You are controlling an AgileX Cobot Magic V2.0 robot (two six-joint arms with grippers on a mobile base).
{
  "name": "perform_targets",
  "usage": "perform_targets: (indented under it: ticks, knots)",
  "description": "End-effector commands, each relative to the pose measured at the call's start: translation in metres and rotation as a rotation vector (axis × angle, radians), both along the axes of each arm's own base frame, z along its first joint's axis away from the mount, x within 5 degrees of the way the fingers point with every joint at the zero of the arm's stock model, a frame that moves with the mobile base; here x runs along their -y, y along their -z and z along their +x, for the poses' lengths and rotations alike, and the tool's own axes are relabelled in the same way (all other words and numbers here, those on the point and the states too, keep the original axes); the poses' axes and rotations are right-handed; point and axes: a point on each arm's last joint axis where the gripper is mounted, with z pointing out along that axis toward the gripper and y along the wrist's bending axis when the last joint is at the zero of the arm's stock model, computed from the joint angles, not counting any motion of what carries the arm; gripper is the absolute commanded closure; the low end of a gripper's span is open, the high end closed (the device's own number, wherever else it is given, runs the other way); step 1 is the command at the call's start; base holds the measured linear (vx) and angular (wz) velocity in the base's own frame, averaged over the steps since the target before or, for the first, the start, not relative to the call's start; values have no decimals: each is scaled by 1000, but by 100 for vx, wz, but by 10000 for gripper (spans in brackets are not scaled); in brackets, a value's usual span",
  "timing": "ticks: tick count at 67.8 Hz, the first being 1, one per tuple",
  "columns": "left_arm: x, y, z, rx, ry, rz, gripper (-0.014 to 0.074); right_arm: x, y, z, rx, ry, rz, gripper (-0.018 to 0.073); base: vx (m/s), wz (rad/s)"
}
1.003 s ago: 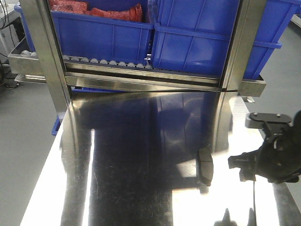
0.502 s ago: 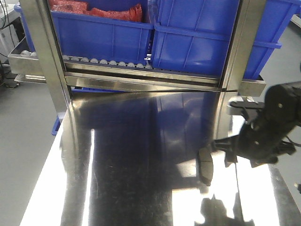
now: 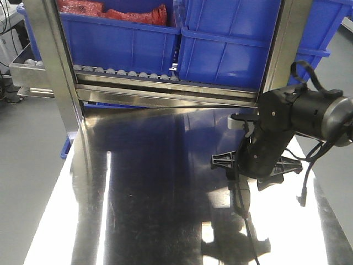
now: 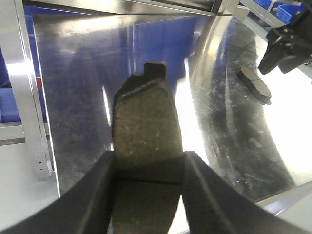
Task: Move and align brake pads A on conveyor
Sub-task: 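Lower the right gripper over the pad and close on it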
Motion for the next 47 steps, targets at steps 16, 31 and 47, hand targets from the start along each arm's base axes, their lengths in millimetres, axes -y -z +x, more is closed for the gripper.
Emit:
perform_targets:
  ticks: [16, 31, 47]
  knots:
    - [2, -17, 2, 97, 12, -58, 602, -2, 5, 15, 48, -13, -13, 106, 0, 0]
    - [2, -17, 2, 97, 12, -58, 602, -3, 10, 29, 37, -33, -64, 106, 0, 0]
    - [2, -17, 2, 97, 12, -58, 602, -4, 21, 37, 26, -43, -83, 106, 0, 0]
